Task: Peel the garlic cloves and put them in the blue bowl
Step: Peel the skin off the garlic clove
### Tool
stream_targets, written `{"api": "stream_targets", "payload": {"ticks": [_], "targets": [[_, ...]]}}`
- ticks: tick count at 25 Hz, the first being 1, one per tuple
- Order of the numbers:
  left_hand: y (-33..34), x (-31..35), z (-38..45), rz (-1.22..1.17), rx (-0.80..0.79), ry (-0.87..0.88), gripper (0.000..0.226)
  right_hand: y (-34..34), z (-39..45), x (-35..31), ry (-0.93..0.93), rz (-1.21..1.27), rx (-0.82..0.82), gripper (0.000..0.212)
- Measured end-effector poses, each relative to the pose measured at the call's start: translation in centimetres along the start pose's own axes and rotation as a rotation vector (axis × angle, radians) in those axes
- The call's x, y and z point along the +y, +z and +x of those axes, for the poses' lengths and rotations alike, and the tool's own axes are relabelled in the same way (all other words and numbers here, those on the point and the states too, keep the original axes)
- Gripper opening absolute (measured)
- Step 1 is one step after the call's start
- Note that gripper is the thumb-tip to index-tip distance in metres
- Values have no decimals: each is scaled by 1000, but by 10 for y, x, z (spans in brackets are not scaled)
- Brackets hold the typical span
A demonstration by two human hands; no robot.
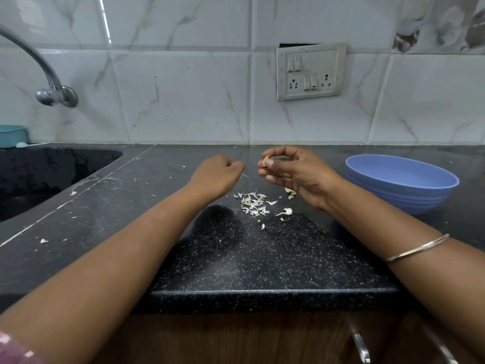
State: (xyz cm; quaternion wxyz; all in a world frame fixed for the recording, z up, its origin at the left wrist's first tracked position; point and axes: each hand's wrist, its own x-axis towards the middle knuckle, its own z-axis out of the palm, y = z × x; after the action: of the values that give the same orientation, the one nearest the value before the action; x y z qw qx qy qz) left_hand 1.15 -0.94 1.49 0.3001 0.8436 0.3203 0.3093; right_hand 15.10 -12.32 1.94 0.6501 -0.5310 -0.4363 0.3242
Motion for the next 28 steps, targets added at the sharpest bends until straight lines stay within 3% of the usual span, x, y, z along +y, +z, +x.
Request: {"api": "stream_targets", "payload": {"ticks": [4,14,28], "targets": [[0,-3,1,150,-20,57,27,0,1,2,20,-37,-36,10],[-3,4,-1,98,24,302,11,2,1,3,-22,-68,0,12],[-5,9,-8,176,25,402,17,2,1,3,-25,-99,10,10]]}}
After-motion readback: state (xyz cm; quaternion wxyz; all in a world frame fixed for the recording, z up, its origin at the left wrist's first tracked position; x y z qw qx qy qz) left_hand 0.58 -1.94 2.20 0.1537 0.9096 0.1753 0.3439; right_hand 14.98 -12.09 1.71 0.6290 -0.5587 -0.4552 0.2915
